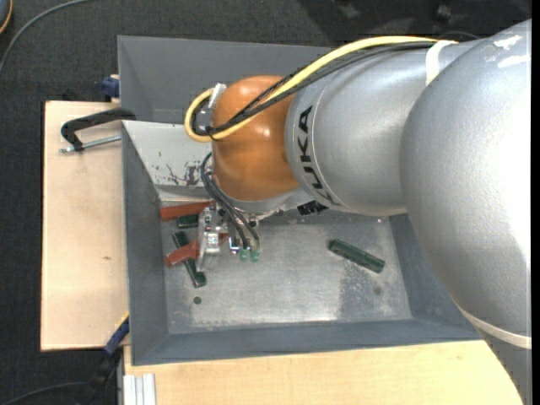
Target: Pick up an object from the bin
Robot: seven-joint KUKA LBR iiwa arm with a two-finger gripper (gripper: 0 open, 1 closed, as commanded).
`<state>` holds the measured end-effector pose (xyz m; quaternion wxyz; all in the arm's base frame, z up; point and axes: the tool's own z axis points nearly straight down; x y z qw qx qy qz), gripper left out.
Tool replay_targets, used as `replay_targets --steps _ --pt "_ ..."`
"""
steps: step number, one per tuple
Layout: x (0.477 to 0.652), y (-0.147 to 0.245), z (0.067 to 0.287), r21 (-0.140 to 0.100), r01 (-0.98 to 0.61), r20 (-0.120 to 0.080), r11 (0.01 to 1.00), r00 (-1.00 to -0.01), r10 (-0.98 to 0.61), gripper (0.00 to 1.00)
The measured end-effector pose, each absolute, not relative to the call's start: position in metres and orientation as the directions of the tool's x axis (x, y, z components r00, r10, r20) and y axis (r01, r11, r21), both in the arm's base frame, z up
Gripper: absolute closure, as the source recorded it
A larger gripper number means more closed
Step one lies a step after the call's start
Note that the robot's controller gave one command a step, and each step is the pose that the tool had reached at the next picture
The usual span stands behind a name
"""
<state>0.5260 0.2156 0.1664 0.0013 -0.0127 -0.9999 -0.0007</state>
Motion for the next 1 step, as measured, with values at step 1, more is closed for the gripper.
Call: replay_targets --steps 1 --pt "0.5418 0.2016 0.23 0.005 0.022 -0.012 1.0 -1.0 0.022 1.0"
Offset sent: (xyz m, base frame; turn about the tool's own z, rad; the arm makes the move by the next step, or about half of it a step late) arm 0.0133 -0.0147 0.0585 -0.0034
